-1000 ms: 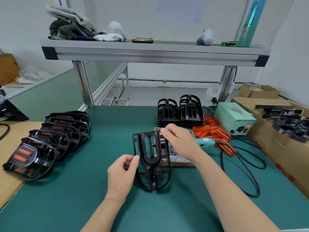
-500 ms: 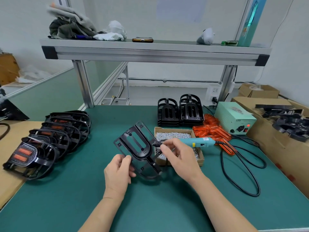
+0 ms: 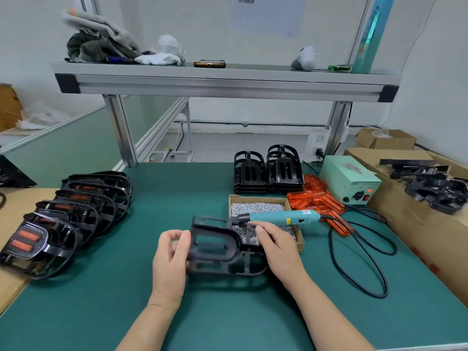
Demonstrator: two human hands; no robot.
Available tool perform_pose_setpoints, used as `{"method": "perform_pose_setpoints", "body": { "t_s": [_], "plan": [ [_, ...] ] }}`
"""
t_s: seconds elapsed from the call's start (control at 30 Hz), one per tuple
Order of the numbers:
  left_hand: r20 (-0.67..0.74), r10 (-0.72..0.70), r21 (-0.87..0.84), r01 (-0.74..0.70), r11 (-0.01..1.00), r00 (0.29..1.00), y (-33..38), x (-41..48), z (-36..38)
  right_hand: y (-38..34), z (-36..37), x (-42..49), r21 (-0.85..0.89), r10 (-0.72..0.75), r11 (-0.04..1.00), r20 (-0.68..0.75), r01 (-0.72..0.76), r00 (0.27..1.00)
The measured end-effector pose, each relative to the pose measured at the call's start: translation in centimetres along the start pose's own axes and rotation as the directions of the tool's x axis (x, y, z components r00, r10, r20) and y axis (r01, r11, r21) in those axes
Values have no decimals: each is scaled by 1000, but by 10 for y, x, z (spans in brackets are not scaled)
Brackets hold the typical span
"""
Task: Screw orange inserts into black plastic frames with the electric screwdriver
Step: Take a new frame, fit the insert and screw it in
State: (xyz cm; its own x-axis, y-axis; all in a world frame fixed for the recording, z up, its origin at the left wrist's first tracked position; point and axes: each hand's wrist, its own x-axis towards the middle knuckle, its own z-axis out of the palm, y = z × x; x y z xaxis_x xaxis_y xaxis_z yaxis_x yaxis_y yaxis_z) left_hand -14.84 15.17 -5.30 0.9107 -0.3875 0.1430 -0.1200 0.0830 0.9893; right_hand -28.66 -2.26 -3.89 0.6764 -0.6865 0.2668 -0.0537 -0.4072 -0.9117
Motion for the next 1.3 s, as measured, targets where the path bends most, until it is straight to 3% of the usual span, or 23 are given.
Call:
{"method": "perform_pose_setpoints", "body": {
  "t_s": [0.33,0.67,0.97,1.13,1.3],
  "plan": [
    [63,75,158,-84,984,995,-6,2,3,6,-8,1,3,33,999,74,-33,997],
    [94,92,337,-119,934,991,-18,6,5,7,-6,-6,-312,-200,934,-46,176,979],
    [222,159,532,-256,807,962,-13,3,7,9,-6,-7,-361,-203,917,-63,167,977],
    [279,133,569,-275,775,951,-10,3,9,10,-7,-4,-361,-213,922,-174,139,961],
    [313,109,526,-268,807,944,-9,0,8,11,-15,1,-316,-180,946,-330,71,927]
  ]
}}
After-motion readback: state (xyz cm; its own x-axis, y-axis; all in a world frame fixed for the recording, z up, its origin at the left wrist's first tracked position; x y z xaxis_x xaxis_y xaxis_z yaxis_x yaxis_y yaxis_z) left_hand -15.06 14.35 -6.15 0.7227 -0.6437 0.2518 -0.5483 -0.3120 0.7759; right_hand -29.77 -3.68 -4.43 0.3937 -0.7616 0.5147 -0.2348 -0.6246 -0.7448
